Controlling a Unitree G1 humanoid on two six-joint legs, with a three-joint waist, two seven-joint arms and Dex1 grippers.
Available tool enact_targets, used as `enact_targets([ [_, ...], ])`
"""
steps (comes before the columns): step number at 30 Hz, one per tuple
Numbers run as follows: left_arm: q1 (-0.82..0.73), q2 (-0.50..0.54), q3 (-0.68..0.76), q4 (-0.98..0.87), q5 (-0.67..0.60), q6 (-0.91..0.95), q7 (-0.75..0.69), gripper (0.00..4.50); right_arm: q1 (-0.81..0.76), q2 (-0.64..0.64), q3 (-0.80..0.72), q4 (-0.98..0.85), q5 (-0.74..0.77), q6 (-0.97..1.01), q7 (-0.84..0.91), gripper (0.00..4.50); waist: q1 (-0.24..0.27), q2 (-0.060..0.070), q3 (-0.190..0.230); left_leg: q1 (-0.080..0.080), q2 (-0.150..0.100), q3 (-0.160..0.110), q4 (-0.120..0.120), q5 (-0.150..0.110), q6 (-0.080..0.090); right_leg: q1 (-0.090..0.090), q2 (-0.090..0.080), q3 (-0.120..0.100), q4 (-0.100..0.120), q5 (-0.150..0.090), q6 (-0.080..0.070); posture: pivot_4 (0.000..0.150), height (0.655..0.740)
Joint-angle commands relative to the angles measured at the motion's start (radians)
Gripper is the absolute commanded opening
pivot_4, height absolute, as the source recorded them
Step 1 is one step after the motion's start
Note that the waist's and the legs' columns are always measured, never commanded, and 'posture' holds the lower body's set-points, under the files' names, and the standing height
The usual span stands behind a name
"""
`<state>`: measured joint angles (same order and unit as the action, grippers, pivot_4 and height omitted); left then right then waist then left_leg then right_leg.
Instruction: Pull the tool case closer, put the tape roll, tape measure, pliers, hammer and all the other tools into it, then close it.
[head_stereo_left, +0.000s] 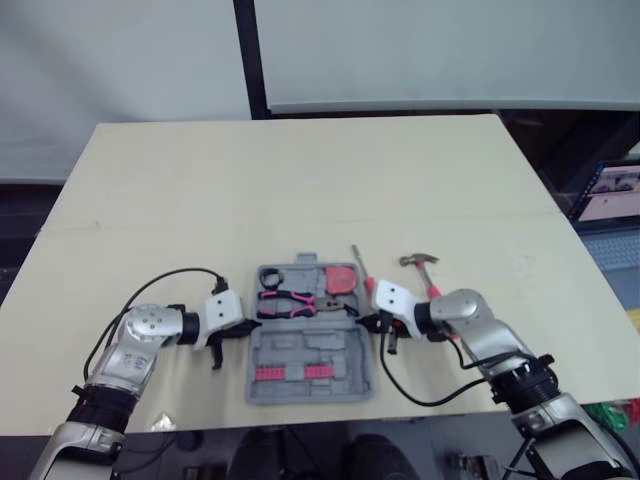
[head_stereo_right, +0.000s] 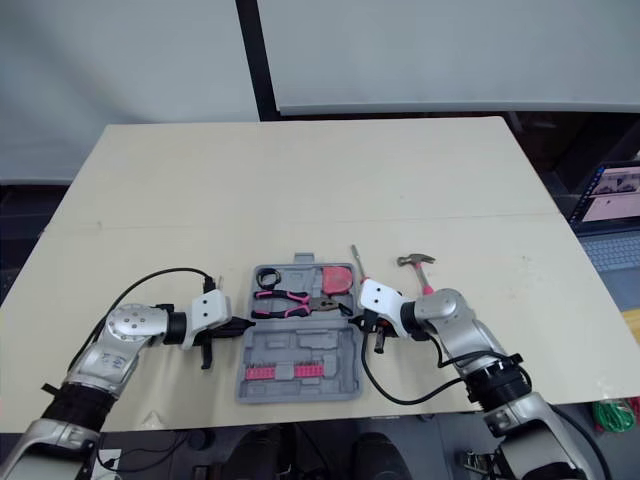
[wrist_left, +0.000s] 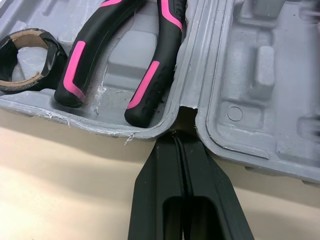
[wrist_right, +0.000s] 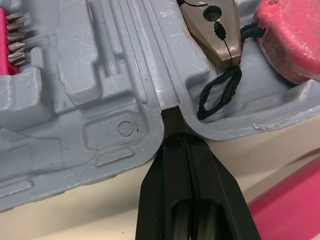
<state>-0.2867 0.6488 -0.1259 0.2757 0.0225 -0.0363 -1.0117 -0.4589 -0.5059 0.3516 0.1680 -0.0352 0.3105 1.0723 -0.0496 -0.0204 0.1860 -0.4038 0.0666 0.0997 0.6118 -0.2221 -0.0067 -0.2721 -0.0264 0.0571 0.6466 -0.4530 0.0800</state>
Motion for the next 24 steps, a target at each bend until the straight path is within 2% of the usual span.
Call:
enact_targets([
  [1,0.015,0.014,0.009,-0.045,-0.004,-0.015,0.017,0.03,0.008,-0.008,-0.015,-0.073,0.006,-0.013,-0.019,0.0,-0.001,0.0,0.0,0.0,0.0,0.0,0.0,0.0,0.0,0.0,0.0,0.0,0.0,0.0,0.0,0.15,0.74],
  [6,0.107,0.096,0.122,-0.167,-0.114,0.003,-0.023,0.03,0.08,-0.115,-0.112,-0.229,0.074,0.021,0.01,0.0,-0.005,0.0,0.001,-0.003,0.0,0.0,-0.001,-0.001,-0.002,-0.002,0.0,0.0,-0.002,0.0,0.0,0.15,0.74],
  [11,0.285,0.173,0.356,-0.368,-0.362,0.212,-0.059,0.03,0.184,-0.249,-0.282,-0.367,0.197,0.076,0.037,0.0,-0.009,-0.001,0.003,-0.003,0.001,0.001,-0.002,-0.002,-0.003,-0.001,0.0,0.0,-0.005,0.0,0.0,0.15,0.74],
  [12,0.326,0.187,0.412,-0.401,-0.411,0.268,-0.061,0.53,0.209,-0.278,-0.332,-0.385,0.239,0.103,0.055,0.25,-0.009,-0.001,0.003,-0.003,0.001,0.0,-0.002,-0.003,-0.002,-0.001,0.0,0.0,-0.006,0.0,0.0,0.15,0.74],
  [14,0.425,0.21,0.557,-0.448,-0.505,0.387,-0.064,1.09,0.274,-0.352,-0.468,-0.404,0.326,0.154,0.099,0.73,-0.008,-0.002,0.003,-0.003,0.001,0.0,-0.003,-0.003,-0.002,0.0,0.0,0.0,-0.007,0.0,0.0,0.15,0.74],
  [17,0.527,0.229,0.71,-0.437,-0.55,0.474,-0.048,2.57,0.346,-0.434,-0.635,-0.365,0.396,0.201,0.123,2.18,-0.008,-0.002,0.004,-0.001,0.0,0.0,-0.004,-0.003,-0.001,0.001,0.0,0.0,-0.009,0.0,0.0,0.15,0.74],
  [21,0.621,0.246,0.889,-0.337,-0.548,0.521,-0.03,4.44,0.468,-0.521,-0.853,-0.271,0.43,0.223,0.162,4.13,-0.009,-0.003,0.005,-0.001,0.0,0.0,-0.004,-0.003,-0.001,0.001,-0.001,0.001,-0.01,-0.001,-0.001,0.15,0.74],
  [22,0.631,0.251,0.914,-0.309,-0.539,0.519,-0.026,4.5,0.496,-0.535,-0.887,-0.248,0.429,0.212,0.172,4.48,-0.009,-0.004,0.004,-0.001,0.0,0.0,-0.005,-0.004,-0.001,0.001,-0.001,0.001,-0.011,-0.001,-0.001,0.15,0.74],
  [24,0.651,0.27,0.962,-0.231,-0.501,0.478,-0.019,4.5,0.555,-0.555,-0.959,-0.186,0.416,0.186,0.178,4.48,-0.008,-0.004,0.004,-0.001,0.0,0.0,-0.008,-0.004,-0.001,0.001,-0.001,0.001,-0.015,0.0,-0.001,0.15,0.74],
])
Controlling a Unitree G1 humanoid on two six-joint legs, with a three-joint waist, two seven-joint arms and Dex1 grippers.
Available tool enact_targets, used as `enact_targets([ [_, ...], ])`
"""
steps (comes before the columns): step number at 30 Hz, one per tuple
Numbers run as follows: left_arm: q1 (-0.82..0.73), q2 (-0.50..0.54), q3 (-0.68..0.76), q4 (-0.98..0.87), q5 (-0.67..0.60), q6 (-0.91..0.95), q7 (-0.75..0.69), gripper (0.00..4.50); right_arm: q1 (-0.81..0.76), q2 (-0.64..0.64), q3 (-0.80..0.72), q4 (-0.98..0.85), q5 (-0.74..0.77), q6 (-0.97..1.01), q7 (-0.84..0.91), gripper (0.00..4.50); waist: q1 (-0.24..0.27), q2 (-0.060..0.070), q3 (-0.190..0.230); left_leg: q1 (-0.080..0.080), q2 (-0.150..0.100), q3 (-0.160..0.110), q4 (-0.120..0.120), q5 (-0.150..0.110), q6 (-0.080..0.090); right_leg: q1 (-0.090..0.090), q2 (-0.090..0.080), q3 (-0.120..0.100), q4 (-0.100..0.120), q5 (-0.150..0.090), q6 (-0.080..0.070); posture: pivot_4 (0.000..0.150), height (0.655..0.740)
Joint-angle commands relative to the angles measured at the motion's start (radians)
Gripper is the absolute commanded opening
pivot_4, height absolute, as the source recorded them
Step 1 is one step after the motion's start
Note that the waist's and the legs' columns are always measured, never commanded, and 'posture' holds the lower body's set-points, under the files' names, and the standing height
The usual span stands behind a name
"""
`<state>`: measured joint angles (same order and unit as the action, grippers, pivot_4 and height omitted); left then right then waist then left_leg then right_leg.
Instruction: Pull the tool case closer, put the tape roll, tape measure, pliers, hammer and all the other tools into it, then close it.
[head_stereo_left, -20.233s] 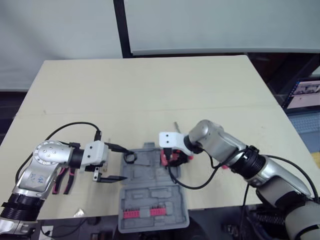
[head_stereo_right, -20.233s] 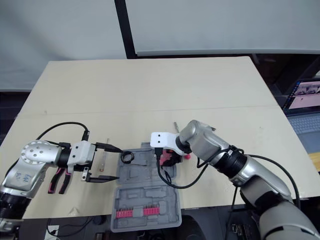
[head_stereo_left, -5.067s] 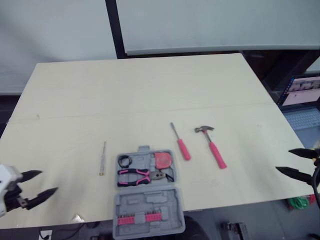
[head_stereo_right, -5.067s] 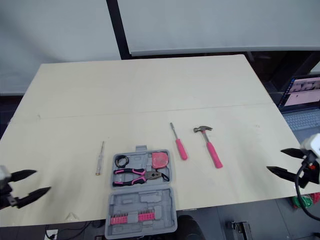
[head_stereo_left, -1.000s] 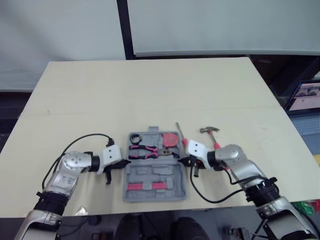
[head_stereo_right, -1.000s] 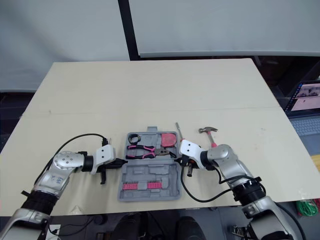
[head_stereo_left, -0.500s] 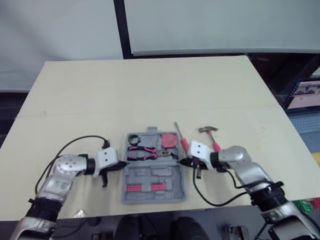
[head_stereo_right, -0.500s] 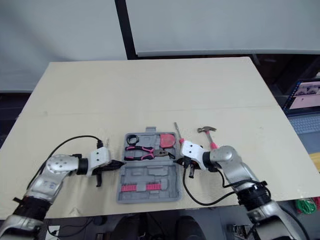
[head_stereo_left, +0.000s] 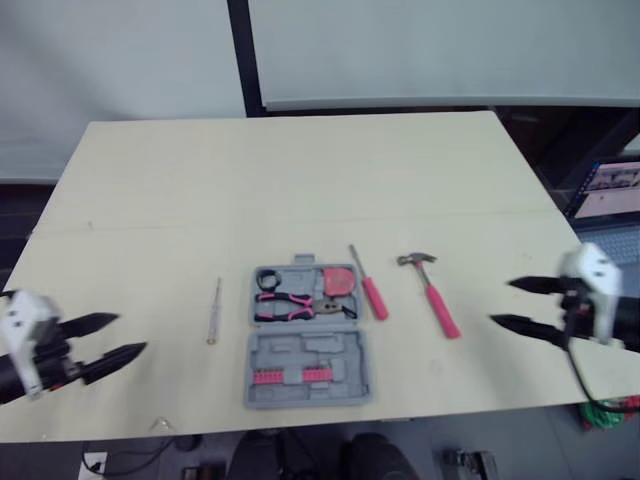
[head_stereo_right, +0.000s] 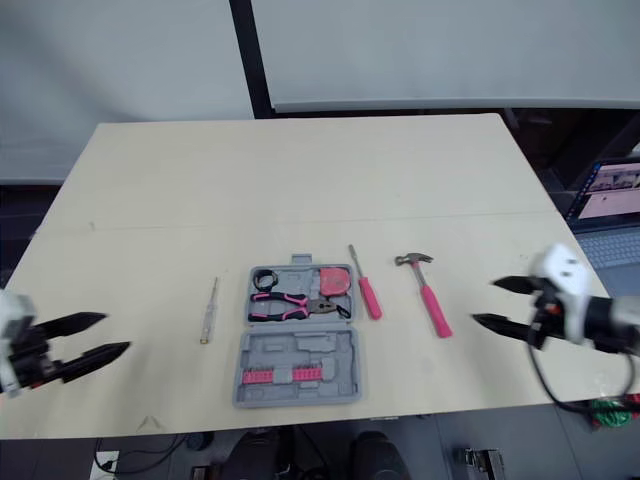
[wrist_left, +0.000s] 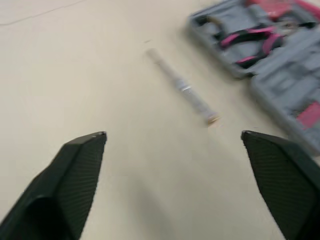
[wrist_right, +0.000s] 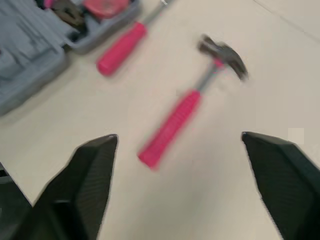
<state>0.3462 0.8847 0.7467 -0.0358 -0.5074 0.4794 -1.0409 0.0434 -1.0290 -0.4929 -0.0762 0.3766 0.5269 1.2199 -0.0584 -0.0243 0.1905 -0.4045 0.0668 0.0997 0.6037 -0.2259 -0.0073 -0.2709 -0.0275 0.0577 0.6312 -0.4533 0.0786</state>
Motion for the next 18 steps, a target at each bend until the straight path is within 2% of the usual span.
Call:
enact_targets([
  [1,0.027,0.042,0.105,0.108,0.048,-0.066,0.012,4.5,0.078,-0.037,-0.143,0.089,-0.007,-0.05,0.027,4.48,0.0,0.0,0.0,0.0,0.0,0.0,-0.002,0.0,-0.001,-0.001,0.0,0.0,-0.003,0.0,0.0,0.15,0.74],
  [3,0.028,0.056,0.122,0.16,0.076,-0.115,0.018,4.5,0.105,-0.044,-0.169,0.132,-0.021,-0.081,0.017,4.48,0.0,0.0,0.0,0.0,-0.001,0.001,-0.006,-0.002,-0.004,-0.001,-0.001,0.0,-0.006,0.0,-0.001,0.15,0.74],
  [7,0.002,0.068,0.136,0.217,0.052,-0.113,0.001,4.5,0.095,-0.034,-0.171,0.163,-0.019,-0.104,-0.018,4.48,-0.004,0.0,-0.001,0.0,-0.001,0.004,-0.01,-0.003,-0.004,-0.002,-0.002,0.001,-0.008,0.0,-0.001,0.15,0.74],
  [18,-0.028,0.016,0.041,-0.033,-0.016,0.068,0.075,4.5,0.04,-0.001,-0.109,0.031,0.042,-0.052,-0.077,4.48,-0.025,0.001,-0.001,0.001,0.0,0.004,-0.01,0.001,-0.002,-0.003,0.0,0.003,-0.004,0.0,-0.001,0.15,0.74],
])
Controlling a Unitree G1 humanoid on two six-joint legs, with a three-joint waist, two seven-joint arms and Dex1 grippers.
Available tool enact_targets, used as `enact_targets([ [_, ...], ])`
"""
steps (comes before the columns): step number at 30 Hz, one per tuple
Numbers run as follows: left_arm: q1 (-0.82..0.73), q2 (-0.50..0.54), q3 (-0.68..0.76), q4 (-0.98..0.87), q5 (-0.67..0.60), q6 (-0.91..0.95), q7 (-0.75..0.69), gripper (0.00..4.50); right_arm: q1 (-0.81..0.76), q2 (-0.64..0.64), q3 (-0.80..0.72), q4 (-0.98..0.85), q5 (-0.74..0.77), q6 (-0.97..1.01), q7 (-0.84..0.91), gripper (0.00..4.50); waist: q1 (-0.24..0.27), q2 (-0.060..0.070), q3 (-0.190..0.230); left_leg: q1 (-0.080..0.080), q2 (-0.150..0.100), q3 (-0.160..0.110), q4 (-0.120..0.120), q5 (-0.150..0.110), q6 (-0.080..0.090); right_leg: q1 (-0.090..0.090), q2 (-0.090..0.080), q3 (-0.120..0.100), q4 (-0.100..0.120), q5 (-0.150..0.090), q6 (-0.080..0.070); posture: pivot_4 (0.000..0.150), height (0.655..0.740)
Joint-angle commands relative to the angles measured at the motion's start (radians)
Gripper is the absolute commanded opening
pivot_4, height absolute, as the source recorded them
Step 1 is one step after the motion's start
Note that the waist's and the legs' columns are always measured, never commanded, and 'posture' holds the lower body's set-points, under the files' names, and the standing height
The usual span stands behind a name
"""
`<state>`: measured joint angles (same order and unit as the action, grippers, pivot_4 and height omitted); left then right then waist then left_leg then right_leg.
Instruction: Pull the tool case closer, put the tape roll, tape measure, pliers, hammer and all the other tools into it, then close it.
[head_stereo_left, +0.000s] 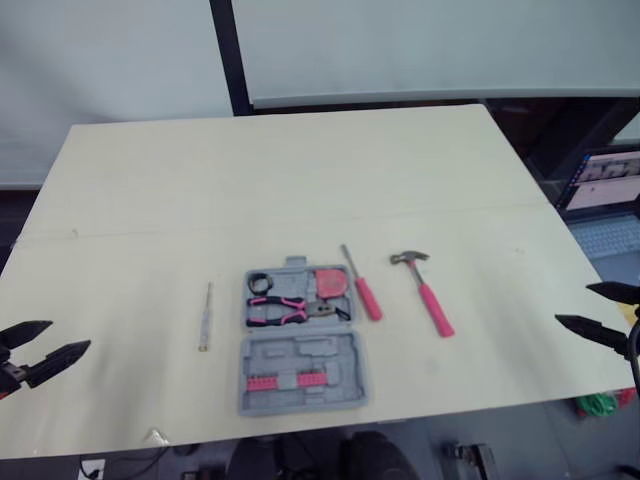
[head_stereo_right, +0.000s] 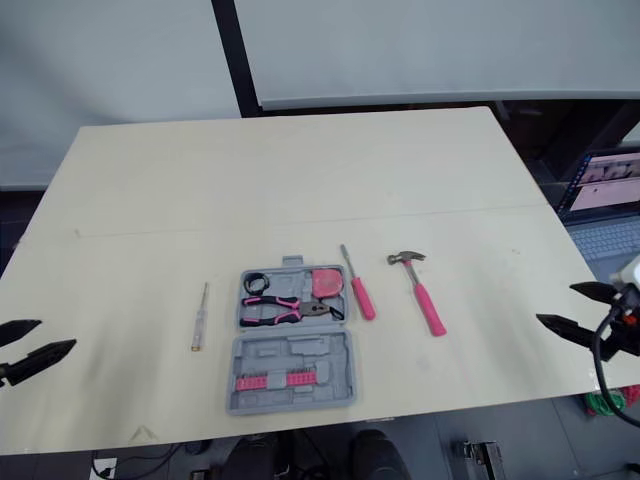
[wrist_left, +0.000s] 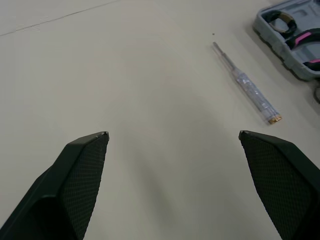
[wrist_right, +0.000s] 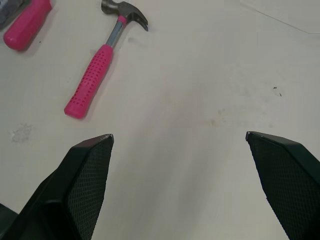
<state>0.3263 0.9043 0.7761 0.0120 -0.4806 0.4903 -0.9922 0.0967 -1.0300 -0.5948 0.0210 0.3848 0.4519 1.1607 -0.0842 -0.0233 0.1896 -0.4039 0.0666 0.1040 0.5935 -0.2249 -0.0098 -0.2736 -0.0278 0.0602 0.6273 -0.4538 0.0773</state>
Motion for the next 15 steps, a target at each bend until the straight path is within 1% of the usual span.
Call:
enact_targets([
  [1,-0.011,-0.007,0.012,-0.113,-0.061,0.084,0.033,4.5,-0.02,0.001,-0.004,-0.092,0.044,0.04,-0.026,4.48,0.001,0.0,0.0,0.0,0.0,0.0,0.0,0.0,0.0,0.0,0.0,0.0,0.0,0.0,0.0,0.15,0.74],
  [7,-0.02,-0.028,-0.006,-0.267,-0.124,0.224,0.103,4.5,-0.043,0.002,-0.001,-0.22,0.109,0.133,-0.054,4.48,0.003,0.0,0.0,0.0,0.0,0.0,0.0,0.001,-0.001,0.0,0.001,0.0,0.0,0.0,0.0,0.15,0.74],
  [11,-0.051,-0.033,-0.032,-0.345,-0.179,0.245,0.09,4.5,-0.077,0.027,0.014,-0.301,0.169,0.214,-0.107,4.48,0.004,0.0,0.0,0.0,0.0,-0.001,0.001,0.001,-0.001,0.0,0.001,0.0,0.0,0.0,0.0,0.15,0.74],
  [15,-0.116,-0.008,-0.051,-0.336,-0.198,0.285,0.117,4.5,-0.05,0.04,0.033,-0.383,0.187,0.228,-0.116,4.48,0.01,0.0,0.0,0.0,0.0,-0.001,0.001,0.002,-0.001,0.0,0.001,0.0,0.001,0.0,0.001,0.15,0.74],
])
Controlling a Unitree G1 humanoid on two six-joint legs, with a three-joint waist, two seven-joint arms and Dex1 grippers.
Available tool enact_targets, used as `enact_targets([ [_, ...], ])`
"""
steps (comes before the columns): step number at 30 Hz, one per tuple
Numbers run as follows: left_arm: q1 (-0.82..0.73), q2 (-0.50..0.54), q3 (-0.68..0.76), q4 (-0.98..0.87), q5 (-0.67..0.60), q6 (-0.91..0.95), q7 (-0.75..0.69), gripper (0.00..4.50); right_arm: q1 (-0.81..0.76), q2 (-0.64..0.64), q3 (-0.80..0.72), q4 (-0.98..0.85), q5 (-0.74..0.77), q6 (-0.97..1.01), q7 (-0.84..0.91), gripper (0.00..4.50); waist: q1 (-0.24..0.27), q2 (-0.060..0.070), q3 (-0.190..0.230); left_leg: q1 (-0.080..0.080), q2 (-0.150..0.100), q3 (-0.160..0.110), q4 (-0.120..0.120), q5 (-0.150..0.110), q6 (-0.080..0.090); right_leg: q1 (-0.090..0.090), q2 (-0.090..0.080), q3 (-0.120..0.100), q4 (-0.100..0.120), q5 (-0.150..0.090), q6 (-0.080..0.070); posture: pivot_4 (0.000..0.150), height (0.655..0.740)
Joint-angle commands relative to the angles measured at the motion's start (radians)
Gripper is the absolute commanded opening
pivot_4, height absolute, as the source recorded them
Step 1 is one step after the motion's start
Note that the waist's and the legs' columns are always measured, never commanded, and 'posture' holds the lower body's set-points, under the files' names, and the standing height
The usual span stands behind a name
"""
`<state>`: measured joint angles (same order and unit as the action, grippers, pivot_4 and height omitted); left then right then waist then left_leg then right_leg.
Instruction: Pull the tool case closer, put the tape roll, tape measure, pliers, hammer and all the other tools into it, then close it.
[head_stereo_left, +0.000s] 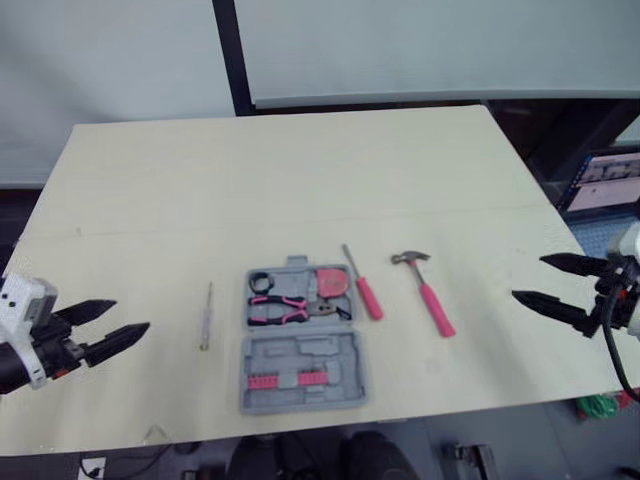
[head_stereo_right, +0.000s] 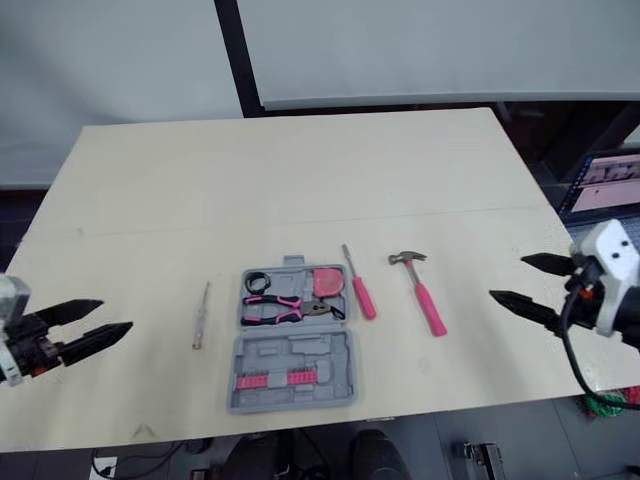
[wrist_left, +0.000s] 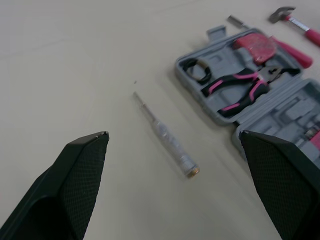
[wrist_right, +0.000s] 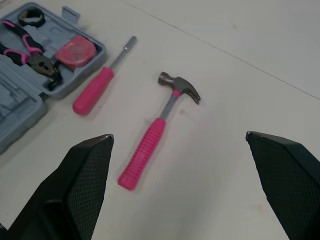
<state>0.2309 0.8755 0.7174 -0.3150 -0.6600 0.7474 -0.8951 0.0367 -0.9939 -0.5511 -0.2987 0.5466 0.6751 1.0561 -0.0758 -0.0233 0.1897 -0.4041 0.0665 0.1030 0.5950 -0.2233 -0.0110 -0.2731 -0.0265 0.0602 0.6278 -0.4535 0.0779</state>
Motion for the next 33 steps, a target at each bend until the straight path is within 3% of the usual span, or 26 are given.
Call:
enact_targets([
  [1,-0.025,0.017,0.006,-0.009,-0.017,0.032,0.029,4.5,0.006,0.005,-0.005,-0.081,0.037,0.011,-0.016,4.48,0.003,0.0,0.0,0.0,0.0,0.0,0.0,0.0,0.0,0.0,0.0,0.0,0.0,0.0,0.0,0.15,0.74],
  [7,0.011,-0.087,-0.005,-0.113,-0.019,0.105,0.176,4.5,-0.084,-0.008,0.072,-0.179,0.149,0.063,-0.006,4.48,-0.009,0.0,0.0,0.0,0.0,0.001,0.0,0.0,-0.001,0.0,0.0,0.001,0.0,0.0,0.0,0.15,0.74],
  [14,0.054,-0.295,-0.041,-0.36,-0.019,0.299,0.508,4.5,-0.263,0.017,0.258,-0.266,0.264,0.106,-0.01,4.48,-0.001,-0.001,0.001,0.0,0.0,-0.002,0.003,0.0,0.0,0.001,0.001,0.0,0.0,0.0,0.001,0.15,0.74],
  [18,0.03,-0.418,-0.137,-0.493,-0.001,0.401,0.691,4.5,-0.332,0.056,0.362,-0.276,0.285,0.09,0.012,4.48,0.015,-0.002,0.001,-0.001,0.0,-0.003,0.007,0.0,0.0,0.003,0.001,0.0,0.0,0.001,0.002,0.15,0.74],
  [22,-0.053,-0.539,-0.206,-0.453,0.065,0.41,0.839,4.5,-0.358,0.084,0.444,-0.281,0.265,0.061,0.03,4.48,0.031,-0.002,0.001,-0.002,0.0,-0.004,0.012,0.0,0.0,0.004,0.001,-0.001,0.0,0.002,0.005,0.15,0.74],
  [28,-0.08,-0.493,-0.358,-0.323,0.203,0.273,0.817,4.5,-0.359,0.124,0.493,-0.292,0.247,0.032,-0.002,4.48,0.026,-0.002,0.001,-0.002,0.0,-0.003,0.016,-0.001,0.001,0.005,0.001,0.0,0.0,0.004,0.007,0.15,0.74],
  [33,-0.124,-0.487,-0.375,-0.249,0.219,0.228,0.785,4.5,-0.355,0.176,0.531,-0.333,0.239,0.029,-0.058,4.48,0.026,-0.002,0.001,-0.003,0.0,-0.003,0.015,-0.001,0.0,0.005,0.001,0.0,0.0,0.004,0.007,0.15,0.74],
])
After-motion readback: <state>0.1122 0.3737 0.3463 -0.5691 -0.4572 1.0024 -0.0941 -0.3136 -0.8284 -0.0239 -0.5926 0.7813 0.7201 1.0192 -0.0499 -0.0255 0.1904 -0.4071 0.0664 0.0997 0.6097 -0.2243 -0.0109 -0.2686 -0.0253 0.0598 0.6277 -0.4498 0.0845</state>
